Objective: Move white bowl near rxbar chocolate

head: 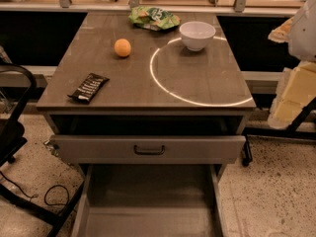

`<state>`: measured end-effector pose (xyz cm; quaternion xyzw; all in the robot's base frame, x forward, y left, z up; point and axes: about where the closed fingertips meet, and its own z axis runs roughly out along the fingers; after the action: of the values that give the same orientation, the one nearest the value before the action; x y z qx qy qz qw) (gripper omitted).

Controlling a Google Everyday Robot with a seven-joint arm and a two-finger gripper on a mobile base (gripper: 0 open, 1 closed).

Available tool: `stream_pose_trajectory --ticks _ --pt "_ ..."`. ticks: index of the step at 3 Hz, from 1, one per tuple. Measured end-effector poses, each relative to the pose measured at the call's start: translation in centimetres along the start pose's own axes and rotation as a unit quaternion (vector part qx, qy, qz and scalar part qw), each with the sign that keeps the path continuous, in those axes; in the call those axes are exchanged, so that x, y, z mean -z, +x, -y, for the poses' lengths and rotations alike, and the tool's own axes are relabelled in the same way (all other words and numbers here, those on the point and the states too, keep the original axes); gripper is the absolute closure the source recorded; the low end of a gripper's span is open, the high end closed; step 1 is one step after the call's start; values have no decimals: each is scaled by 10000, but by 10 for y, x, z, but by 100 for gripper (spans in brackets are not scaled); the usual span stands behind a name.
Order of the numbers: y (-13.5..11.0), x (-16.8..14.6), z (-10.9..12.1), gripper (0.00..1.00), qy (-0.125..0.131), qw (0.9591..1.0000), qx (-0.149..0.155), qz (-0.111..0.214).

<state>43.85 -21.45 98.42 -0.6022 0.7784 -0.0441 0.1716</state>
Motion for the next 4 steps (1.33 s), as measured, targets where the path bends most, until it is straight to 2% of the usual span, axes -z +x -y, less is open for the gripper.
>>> stream_pose_trajectory --ticks 1,2,3,4 --pt "0 0 0 0 1 10000 0 0" --pt "-9 -6 28 0 395 9991 122 -61" --pt "-37 -20 111 0 1334 9892 599 -134" --pt "-67 -28 175 0 1968 9744 1071 -171"
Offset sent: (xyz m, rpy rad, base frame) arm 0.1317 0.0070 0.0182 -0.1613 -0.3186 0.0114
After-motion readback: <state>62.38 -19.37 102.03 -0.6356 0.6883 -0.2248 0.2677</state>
